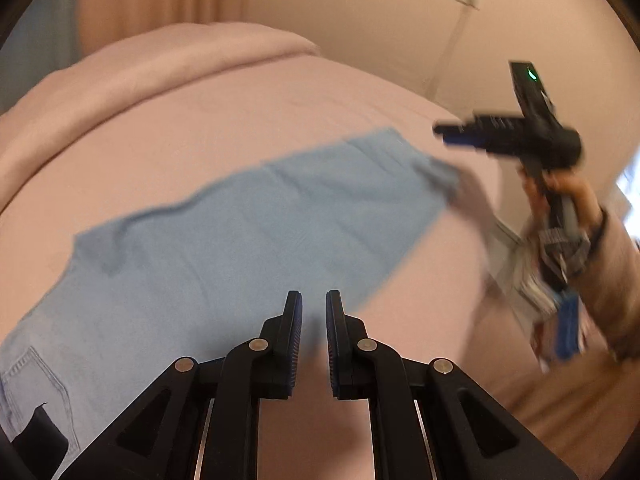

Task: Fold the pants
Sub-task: 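Lay the hems flat and open both tools, smoothing the folded jeans, then grasp the jeans edge with the left tool while the right tool grasps beside it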

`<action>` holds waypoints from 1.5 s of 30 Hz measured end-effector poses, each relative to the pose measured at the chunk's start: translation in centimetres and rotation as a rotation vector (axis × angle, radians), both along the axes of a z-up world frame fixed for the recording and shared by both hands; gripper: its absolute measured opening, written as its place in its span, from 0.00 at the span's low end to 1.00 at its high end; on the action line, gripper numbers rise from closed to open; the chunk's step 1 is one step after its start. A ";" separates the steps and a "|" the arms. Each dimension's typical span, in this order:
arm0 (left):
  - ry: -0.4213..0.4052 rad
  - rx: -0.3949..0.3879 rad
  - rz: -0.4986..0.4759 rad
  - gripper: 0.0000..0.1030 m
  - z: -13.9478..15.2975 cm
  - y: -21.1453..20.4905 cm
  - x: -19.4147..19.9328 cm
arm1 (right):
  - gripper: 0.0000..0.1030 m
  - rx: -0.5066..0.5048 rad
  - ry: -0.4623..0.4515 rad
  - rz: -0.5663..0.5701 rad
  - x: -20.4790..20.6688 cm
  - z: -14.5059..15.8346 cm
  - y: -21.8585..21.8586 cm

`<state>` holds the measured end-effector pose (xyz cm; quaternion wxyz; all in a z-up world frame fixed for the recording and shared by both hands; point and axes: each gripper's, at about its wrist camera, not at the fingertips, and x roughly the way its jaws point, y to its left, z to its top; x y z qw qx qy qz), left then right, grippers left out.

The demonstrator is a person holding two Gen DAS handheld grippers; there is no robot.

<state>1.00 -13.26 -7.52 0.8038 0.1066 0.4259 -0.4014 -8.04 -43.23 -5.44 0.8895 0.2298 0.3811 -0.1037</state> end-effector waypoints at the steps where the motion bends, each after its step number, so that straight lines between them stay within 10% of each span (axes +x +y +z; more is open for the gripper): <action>1: 0.012 -0.002 0.037 0.07 -0.5 -0.4 0.9 | 0.37 0.010 0.000 0.050 1.0 -0.2 1.0; 7: 0.161 0.102 0.088 0.07 -5.9 -2.6 2.5 | 0.37 -0.094 0.080 0.248 8.4 -2.6 6.4; 11: 0.137 0.108 0.082 0.07 -6.1 -2.7 1.9 | 0.37 -0.184 0.279 0.289 12.2 -6.8 7.0; 16: 0.069 0.125 0.157 0.09 -3.8 -0.6 2.3 | 0.41 -0.212 0.255 0.293 11.5 -5.1 6.6; 21: -0.027 0.133 0.388 0.63 -2.6 3.1 3.5 | 0.49 -0.209 0.201 0.354 8.1 -2.8 7.4; 32: 0.096 0.192 0.495 0.66 -6.1 4.1 6.0 | 0.68 -0.317 0.303 0.421 7.5 -6.5 10.1; 45: 0.039 0.113 0.580 0.66 -2.5 9.5 3.9 | 0.68 -0.069 0.229 0.252 5.2 -3.1 4.0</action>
